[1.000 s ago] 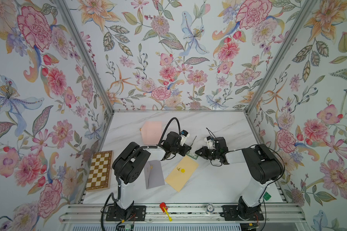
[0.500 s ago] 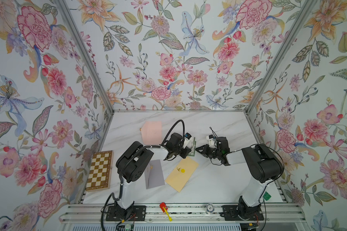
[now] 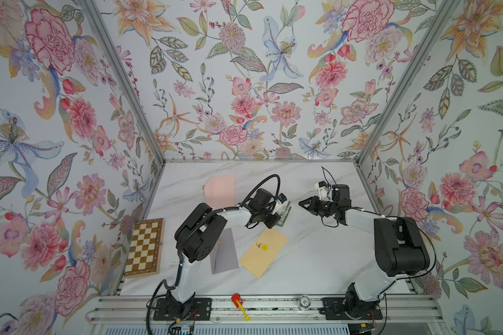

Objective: Fold the letter paper in half and place it into the envelope
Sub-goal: Fold the letter paper at the center of the board.

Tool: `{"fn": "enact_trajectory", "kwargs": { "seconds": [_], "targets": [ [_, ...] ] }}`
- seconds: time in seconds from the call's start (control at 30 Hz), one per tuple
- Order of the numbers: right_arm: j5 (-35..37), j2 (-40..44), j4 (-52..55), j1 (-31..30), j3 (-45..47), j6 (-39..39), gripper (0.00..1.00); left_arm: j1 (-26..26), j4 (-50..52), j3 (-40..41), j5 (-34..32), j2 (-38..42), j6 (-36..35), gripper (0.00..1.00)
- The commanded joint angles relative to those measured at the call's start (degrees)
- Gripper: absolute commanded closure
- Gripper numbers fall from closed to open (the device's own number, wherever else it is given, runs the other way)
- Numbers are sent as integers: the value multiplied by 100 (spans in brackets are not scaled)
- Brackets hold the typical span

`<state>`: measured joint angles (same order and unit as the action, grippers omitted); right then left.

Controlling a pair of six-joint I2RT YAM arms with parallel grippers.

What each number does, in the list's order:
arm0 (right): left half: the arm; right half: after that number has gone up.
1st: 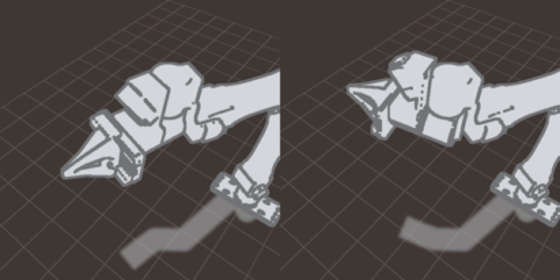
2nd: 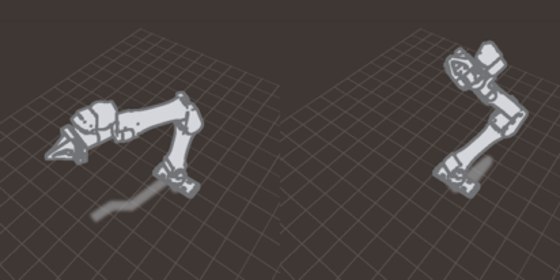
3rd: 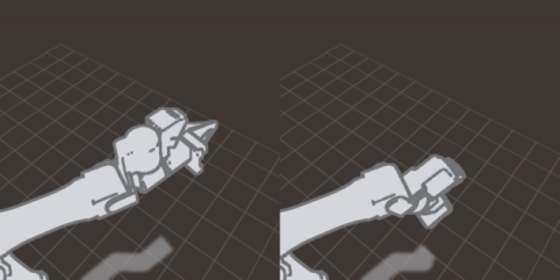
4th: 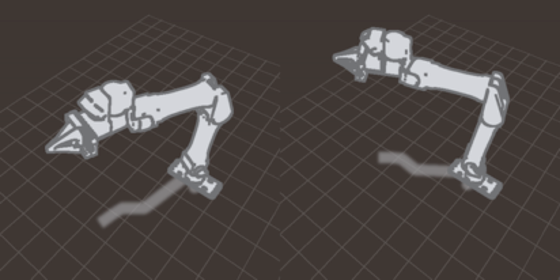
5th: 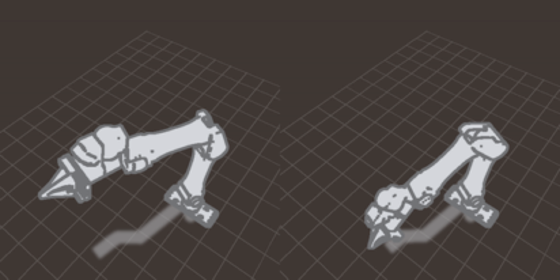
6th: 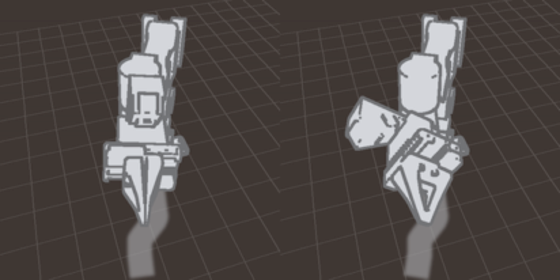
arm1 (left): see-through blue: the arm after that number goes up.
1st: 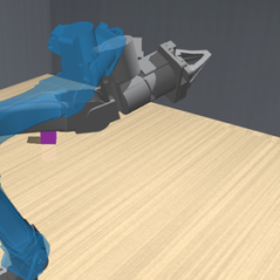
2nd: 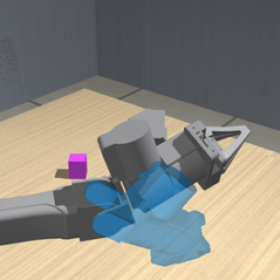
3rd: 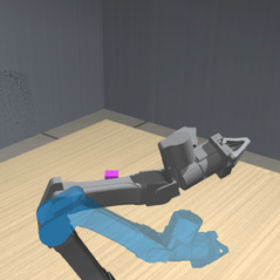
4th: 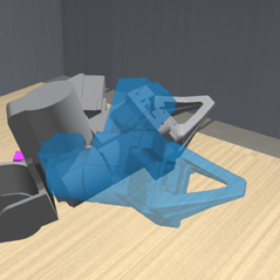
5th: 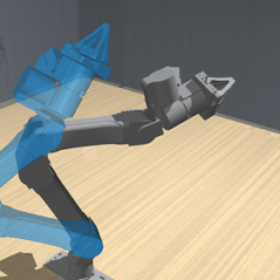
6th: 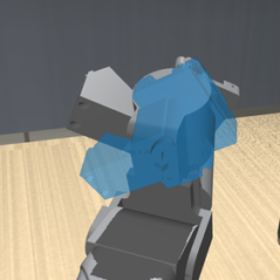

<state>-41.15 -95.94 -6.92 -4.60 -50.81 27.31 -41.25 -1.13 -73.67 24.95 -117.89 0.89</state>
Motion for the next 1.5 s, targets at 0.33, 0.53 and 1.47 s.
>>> {"fn": "enact_trajectory", "kwargs": {
  "seconds": [0.33, 0.53, 1.47],
  "targets": [
    [-788, -238, 2788, 399, -1323, -1660, 77, -325, 1379, -884, -326, -413, -1948, 97],
    [-926, -530, 3189, 401, -1799, -1773, 77, -435, 1645, -1052, -676, -498, -2406, 97],
    [-669, -2450, 3118, -1096, -2913, -1398, 78, -620, 1246, -595, -965, -591, -3015, 97]
  ]
}}
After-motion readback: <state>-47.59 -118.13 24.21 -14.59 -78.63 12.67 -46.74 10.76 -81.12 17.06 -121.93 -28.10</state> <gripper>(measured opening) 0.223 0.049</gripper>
